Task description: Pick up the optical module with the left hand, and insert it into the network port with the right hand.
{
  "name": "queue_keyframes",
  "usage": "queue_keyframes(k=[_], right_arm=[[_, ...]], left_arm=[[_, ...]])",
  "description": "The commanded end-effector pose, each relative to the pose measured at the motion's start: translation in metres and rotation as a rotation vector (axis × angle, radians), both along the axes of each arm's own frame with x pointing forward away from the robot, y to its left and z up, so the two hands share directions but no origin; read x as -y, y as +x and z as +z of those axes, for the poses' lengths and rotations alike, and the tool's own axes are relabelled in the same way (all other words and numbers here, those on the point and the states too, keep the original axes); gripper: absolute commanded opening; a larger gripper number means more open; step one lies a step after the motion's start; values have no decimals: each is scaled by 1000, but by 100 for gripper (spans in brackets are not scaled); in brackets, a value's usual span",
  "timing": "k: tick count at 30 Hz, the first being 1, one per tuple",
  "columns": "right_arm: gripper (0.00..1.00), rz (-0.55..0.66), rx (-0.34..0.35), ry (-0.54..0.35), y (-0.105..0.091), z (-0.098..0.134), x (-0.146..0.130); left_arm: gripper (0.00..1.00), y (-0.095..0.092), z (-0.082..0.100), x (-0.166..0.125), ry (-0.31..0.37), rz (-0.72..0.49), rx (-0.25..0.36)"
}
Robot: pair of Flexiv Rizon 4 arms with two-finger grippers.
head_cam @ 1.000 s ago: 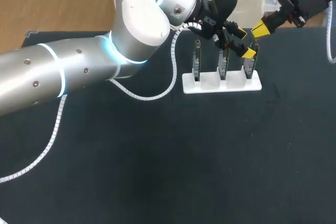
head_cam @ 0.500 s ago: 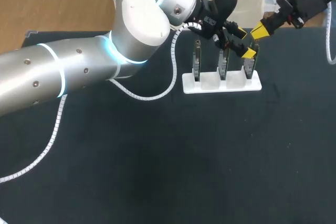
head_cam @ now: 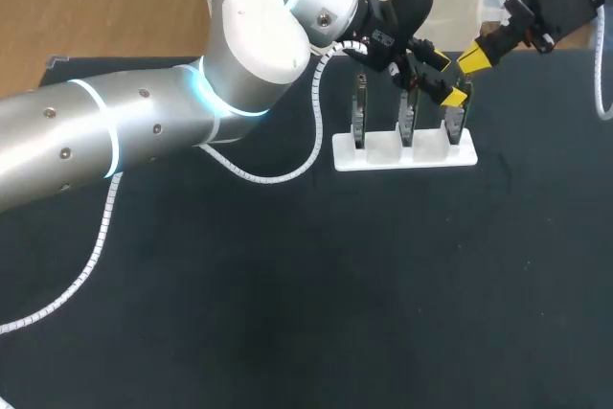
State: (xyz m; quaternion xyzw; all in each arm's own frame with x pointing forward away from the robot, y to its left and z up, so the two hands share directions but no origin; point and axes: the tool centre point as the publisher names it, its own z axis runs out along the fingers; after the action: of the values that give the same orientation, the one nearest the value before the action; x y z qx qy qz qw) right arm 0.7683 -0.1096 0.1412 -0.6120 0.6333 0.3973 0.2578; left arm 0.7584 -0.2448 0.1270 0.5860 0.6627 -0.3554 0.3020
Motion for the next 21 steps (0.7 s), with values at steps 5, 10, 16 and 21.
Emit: queue_keyframes(k=[5,10,16,21], right_arm=[[0,-6,-2,2,1,-8,0],[0,-6,-3,-6,2,-10,0],[0,-7,-3,5,2,-9,-1],[0,-13,7,39,3,0,0]], left_arm=[[100,-1,1,0,2,2,0],[100,-1,1,0,2,2,0],[100,-1,1,0,2,2,0],[100,-1,1,0,2,2,0]])
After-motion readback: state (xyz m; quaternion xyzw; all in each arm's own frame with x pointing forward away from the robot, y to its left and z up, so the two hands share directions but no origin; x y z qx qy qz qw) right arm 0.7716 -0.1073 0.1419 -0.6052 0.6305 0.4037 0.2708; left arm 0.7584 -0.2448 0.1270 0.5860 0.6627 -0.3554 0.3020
